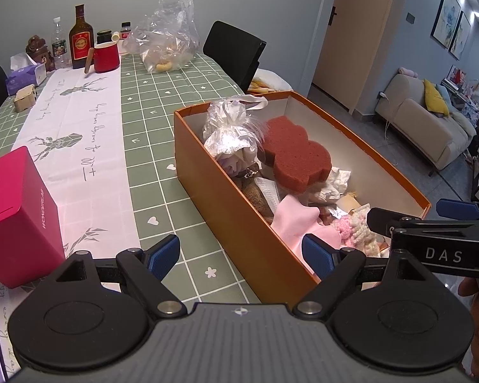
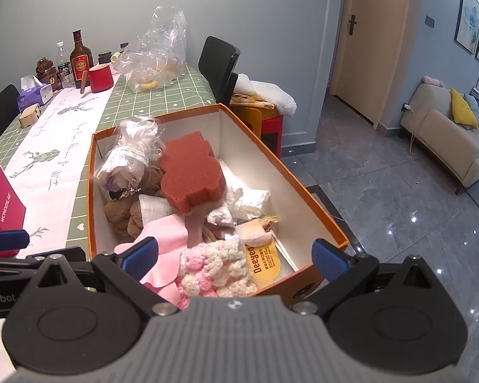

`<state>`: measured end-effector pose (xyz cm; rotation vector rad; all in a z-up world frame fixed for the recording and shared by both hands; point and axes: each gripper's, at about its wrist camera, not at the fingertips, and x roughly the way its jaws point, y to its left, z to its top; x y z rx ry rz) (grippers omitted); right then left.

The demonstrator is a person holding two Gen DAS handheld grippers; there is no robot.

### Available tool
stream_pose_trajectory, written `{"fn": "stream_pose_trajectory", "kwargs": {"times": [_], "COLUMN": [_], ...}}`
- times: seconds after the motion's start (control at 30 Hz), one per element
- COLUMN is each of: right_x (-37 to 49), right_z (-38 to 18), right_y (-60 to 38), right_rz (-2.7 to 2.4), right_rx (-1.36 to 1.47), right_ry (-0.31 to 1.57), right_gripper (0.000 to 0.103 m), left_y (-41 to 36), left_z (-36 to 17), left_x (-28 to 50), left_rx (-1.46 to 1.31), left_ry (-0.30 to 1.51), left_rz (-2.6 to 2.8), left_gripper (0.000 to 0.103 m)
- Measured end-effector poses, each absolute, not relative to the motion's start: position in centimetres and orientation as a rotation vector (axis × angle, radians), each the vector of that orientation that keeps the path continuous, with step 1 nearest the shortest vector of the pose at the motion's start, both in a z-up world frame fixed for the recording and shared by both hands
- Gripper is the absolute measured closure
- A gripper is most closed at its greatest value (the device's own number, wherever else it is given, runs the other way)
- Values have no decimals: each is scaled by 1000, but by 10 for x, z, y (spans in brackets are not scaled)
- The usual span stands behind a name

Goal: Organize soft objects

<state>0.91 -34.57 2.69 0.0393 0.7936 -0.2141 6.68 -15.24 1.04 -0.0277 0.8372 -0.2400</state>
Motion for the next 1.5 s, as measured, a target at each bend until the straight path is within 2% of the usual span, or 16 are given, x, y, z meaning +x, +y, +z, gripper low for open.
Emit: {"fn": "stream_pose_trajectory", "kwargs": {"times": [1.5], "right_x": [8], "right_z": [28], "right_y": [-349], "right_rz": [-236], "right_rx": [49], "right_ry": [797], "right_gripper": [3], "left_y": [-159], "left_z": [9], "left_x": [63], "left_rx": [-35], "left_ry": [839], "left_rz": [-256], "left_gripper": [2]}}
